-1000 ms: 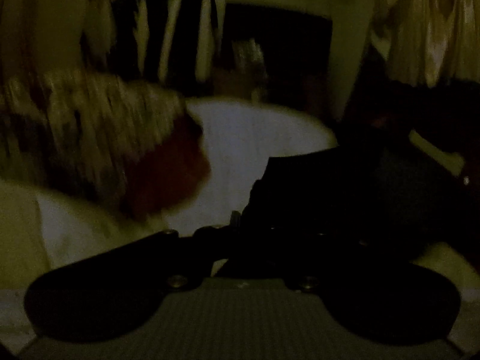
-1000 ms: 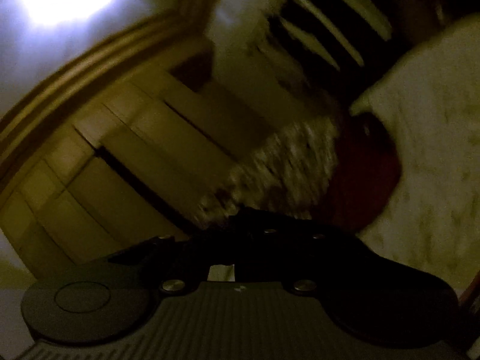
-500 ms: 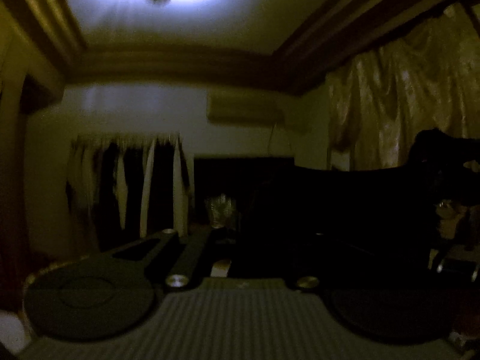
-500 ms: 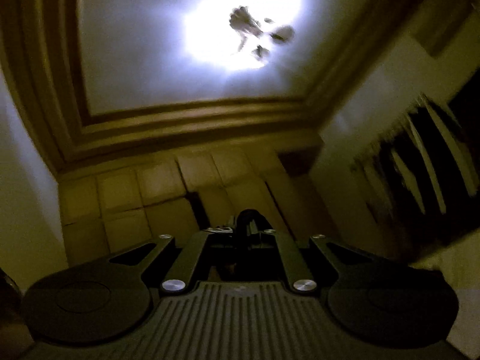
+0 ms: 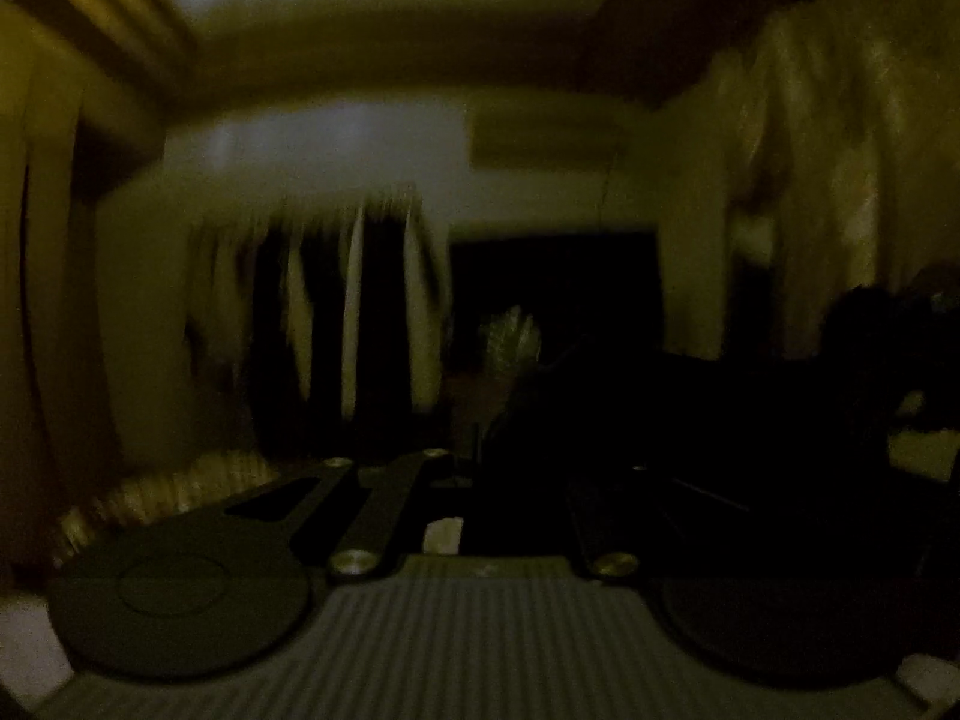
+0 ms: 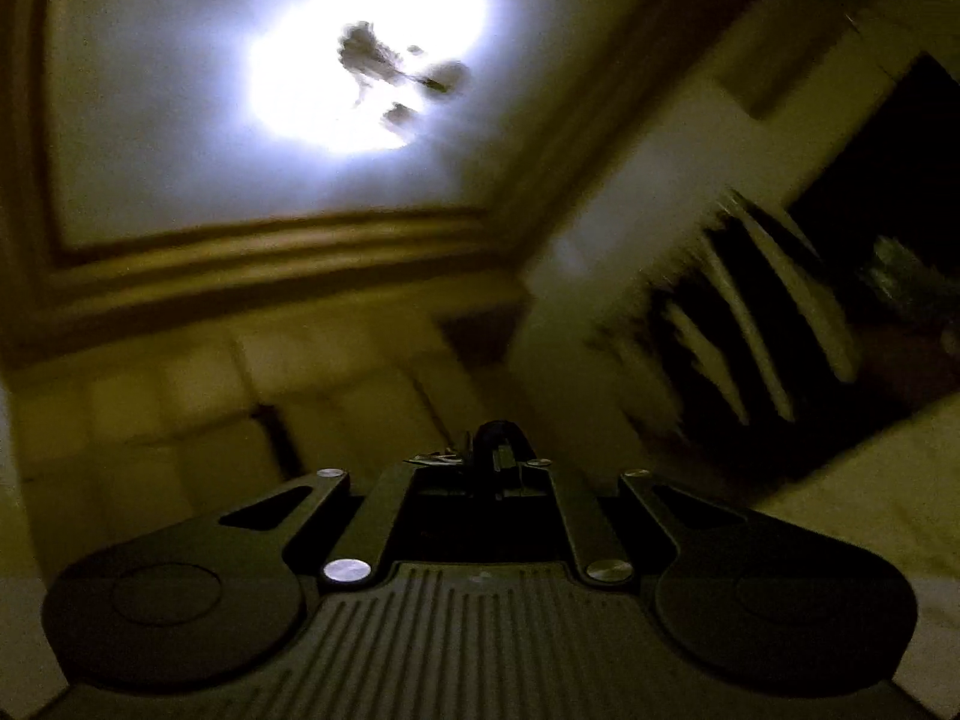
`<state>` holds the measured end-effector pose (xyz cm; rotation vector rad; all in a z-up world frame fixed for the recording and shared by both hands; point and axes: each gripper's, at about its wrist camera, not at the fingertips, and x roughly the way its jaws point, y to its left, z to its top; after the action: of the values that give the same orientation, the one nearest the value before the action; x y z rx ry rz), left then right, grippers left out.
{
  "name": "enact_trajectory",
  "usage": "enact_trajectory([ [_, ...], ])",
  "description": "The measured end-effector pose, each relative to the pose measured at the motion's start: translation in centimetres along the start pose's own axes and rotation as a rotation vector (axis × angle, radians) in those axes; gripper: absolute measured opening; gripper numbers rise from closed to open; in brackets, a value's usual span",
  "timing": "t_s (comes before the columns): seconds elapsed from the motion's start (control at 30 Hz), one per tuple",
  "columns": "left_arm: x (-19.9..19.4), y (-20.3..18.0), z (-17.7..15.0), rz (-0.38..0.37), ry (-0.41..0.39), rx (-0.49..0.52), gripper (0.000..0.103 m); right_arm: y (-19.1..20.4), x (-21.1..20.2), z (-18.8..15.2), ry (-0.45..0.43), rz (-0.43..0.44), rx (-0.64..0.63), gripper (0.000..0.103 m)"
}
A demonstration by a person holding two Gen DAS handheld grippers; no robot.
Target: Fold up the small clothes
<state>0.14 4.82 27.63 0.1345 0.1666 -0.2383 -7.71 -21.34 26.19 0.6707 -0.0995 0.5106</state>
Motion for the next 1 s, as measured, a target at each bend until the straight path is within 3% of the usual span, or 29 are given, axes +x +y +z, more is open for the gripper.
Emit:
enact_trajectory([
  [0.1, 10.2, 1.0, -4.4, 0.034, 0.197, -0.042, 0.005, -5.4, 3.5, -2.7, 0.047, -0.156, 0.009, 0.010],
  [0.2, 20.2, 0.4, -9.9, 0.094, 0.405, -0.015, 0.014, -11.7, 8.2, -6.8, 0.132, -0.321, -0.029, 0.012],
  [0.27, 25.6, 0.2, -15.2, 0.134, 0.548, 0.029, 0.044, -16.9, 10.9, -10.0, 0.202, -0.402, 0.055, 0.030],
  [0.3, 27.8, 0.2, -17.6, 0.147, 0.617, 0.043, 0.069, -19.2, 11.6, -11.5, 0.212, -0.453, 0.096, 0.046],
  [0.33, 29.6, -0.1, -20.3, 0.152, 0.679, 0.062, 0.076, -21.0, 12.1, -12.7, 0.227, -0.509, 0.107, 0.072],
  [0.37, 29.9, 0.4, -22.7, 0.151, 0.706, 0.073, 0.076, -22.6, 12.4, -13.9, 0.248, -0.576, 0.102, 0.091],
  [0.4, 30.4, 0.7, -24.9, 0.148, 0.742, 0.070, 0.076, -23.9, 12.3, -15.5, 0.281, -0.640, 0.080, 0.090],
  [0.53, 27.4, 4.1, -30.0, 0.115, 0.829, 0.028, 0.076, -26.2, 10.2, -19.2, 0.426, -0.659, 0.002, 0.090],
  [0.63, 24.0, 7.1, -31.3, 0.096, 0.831, -0.024, 0.082, -25.9, 7.0, -20.7, 0.497, -0.648, 0.047, 0.090],
  [0.73, 19.4, 8.5, -31.0, 0.052, 0.811, -0.054, 0.091, -24.6, 4.5, -22.2, 0.566, -0.607, 0.049, 0.088],
  [0.87, 13.2, 9.1, -29.4, 0.004, 0.754, -0.021, 0.101, -20.2, 1.3, -22.6, 0.654, -0.586, -0.018, 0.094],
  [0.93, 10.2, 9.2, -29.4, -0.035, 0.761, -0.028, 0.103, -17.9, -0.4, -23.0, 0.693, -0.574, -0.067, 0.103],
  [1.0, 8.5, 9.0, -29.7, -0.083, 0.793, -0.018, 0.103, -16.7, -2.7, -24.0, 0.749, -0.598, -0.111, 0.103],
])
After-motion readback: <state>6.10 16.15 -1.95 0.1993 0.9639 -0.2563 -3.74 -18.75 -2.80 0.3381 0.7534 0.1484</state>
